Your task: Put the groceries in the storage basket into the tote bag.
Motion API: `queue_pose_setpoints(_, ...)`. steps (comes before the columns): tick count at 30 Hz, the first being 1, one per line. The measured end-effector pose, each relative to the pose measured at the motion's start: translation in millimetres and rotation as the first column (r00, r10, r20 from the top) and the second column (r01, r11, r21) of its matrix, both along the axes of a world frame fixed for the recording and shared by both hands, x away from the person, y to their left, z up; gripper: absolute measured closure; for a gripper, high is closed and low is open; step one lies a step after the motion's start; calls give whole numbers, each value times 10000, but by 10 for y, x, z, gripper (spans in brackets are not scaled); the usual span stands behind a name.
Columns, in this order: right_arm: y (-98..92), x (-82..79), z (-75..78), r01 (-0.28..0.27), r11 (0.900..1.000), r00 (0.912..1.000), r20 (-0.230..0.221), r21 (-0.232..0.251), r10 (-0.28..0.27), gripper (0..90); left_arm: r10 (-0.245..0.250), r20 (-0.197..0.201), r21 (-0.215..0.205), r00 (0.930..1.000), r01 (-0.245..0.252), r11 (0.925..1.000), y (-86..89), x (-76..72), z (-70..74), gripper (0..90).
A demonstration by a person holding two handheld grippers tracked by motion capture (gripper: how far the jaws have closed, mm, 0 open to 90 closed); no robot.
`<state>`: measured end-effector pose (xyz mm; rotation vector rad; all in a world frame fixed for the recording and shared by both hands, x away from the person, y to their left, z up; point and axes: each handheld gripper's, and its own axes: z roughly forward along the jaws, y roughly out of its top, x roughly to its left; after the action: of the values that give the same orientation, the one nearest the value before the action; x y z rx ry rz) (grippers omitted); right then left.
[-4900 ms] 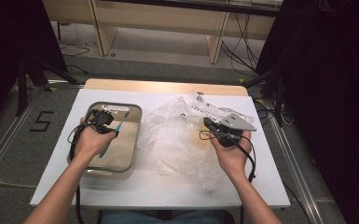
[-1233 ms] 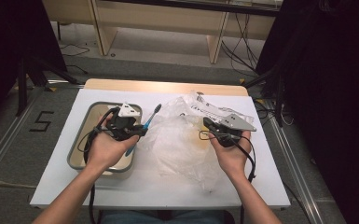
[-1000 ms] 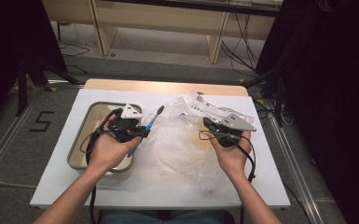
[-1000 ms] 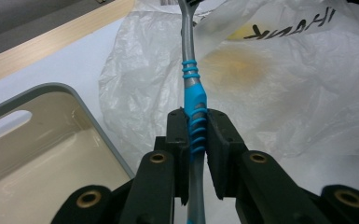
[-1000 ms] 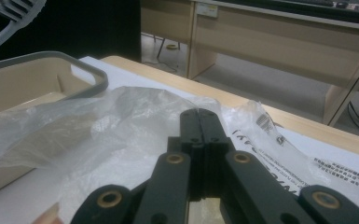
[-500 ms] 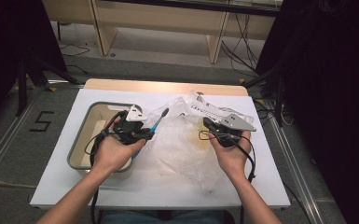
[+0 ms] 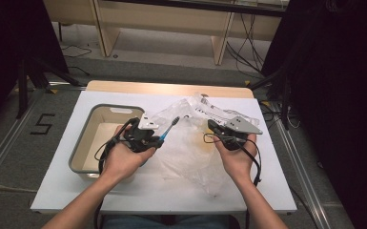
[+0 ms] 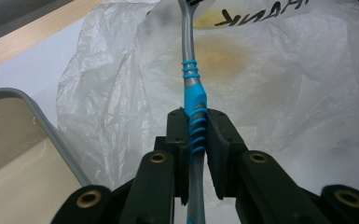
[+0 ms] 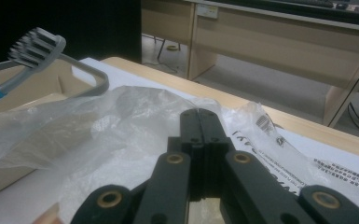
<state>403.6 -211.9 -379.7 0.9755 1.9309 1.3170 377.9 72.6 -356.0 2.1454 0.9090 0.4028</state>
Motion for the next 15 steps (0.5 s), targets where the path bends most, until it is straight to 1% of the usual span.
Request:
queue_pose_setpoints(1,0,0,0,0,10000,10000,-1,-1,0,900,-1,-14,-20,10000,1,10000,-10,-3,-7,793)
queue_pose_setpoints(5,5,-1,-1,-21,10000,10000,0,-10,21,900,-100,-113,129,9999,102,9999,-53,-2,-47,793)
queue_pose_setpoints(15,7,-5,4,-34,10000,10000,17,3,34,900,-201,-306,338,9993,212,9992,-142,14,-130,793)
